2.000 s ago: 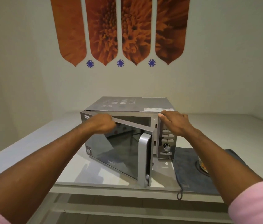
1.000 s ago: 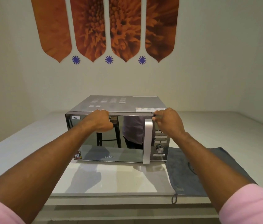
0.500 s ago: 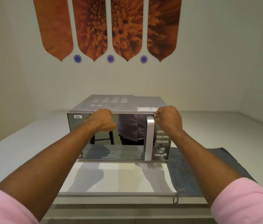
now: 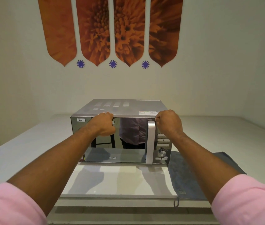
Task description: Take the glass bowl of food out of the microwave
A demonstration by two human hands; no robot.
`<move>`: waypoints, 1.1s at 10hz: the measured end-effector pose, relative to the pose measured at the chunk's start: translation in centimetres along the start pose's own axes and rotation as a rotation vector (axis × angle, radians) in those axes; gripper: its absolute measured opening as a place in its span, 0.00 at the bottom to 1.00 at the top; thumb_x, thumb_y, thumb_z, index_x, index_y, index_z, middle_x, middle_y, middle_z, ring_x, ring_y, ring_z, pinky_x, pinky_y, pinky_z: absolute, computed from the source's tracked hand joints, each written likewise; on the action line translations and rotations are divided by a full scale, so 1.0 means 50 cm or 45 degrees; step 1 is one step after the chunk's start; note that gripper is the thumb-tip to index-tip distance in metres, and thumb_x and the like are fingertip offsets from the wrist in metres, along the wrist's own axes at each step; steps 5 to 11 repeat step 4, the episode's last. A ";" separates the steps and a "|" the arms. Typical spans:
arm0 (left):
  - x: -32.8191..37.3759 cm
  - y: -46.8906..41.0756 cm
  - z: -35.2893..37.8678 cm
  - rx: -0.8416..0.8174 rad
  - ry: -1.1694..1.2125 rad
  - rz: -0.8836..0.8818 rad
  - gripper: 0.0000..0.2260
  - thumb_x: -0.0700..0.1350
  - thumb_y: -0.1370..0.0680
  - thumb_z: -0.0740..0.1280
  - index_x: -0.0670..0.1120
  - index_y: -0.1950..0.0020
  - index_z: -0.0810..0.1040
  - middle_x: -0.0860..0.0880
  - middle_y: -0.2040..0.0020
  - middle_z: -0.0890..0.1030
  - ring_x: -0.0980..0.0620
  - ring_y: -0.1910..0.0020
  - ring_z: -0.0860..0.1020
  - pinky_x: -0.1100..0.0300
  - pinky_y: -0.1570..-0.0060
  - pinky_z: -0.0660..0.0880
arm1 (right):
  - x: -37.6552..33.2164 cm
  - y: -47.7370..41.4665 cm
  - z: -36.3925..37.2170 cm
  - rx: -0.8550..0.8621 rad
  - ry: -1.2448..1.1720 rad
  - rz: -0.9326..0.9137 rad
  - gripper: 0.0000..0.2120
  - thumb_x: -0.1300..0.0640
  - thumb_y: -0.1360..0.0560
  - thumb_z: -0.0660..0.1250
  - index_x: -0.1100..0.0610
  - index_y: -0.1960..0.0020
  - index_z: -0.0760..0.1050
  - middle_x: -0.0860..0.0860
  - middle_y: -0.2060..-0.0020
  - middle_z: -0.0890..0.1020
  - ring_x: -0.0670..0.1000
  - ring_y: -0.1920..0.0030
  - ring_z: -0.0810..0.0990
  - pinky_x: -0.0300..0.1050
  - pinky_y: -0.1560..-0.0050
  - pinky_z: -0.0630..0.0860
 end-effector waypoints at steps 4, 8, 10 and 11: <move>0.075 -0.009 -0.088 0.651 -0.249 0.096 0.46 0.72 0.20 0.40 0.39 0.16 0.35 0.38 0.15 0.35 0.41 0.16 0.34 0.41 0.17 0.36 | -0.037 -0.039 -0.178 0.026 -0.095 -0.167 0.28 0.43 0.20 0.67 0.56 0.25 0.72 0.54 0.30 0.80 0.57 0.31 0.78 0.54 0.32 0.75; 0.075 -0.009 -0.088 0.651 -0.249 0.096 0.46 0.72 0.20 0.40 0.39 0.16 0.35 0.38 0.15 0.35 0.41 0.16 0.34 0.41 0.17 0.36 | -0.037 -0.039 -0.178 0.026 -0.095 -0.167 0.28 0.43 0.20 0.67 0.56 0.25 0.72 0.54 0.30 0.80 0.57 0.31 0.78 0.54 0.32 0.75; 0.075 -0.009 -0.088 0.651 -0.249 0.096 0.46 0.72 0.20 0.40 0.39 0.16 0.35 0.38 0.15 0.35 0.41 0.16 0.34 0.41 0.17 0.36 | -0.037 -0.039 -0.178 0.026 -0.095 -0.167 0.28 0.43 0.20 0.67 0.56 0.25 0.72 0.54 0.30 0.80 0.57 0.31 0.78 0.54 0.32 0.75; 0.075 -0.009 -0.088 0.651 -0.249 0.096 0.46 0.72 0.20 0.40 0.39 0.16 0.35 0.38 0.15 0.35 0.41 0.16 0.34 0.41 0.17 0.36 | -0.037 -0.039 -0.178 0.026 -0.095 -0.167 0.28 0.43 0.20 0.67 0.56 0.25 0.72 0.54 0.30 0.80 0.57 0.31 0.78 0.54 0.32 0.75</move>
Point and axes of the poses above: each hand's wrist, its own y-axis away from the middle knuckle, its own z-axis out of the palm, x = y × z, the point moved 3 cm from there along -y, towards the middle knuckle
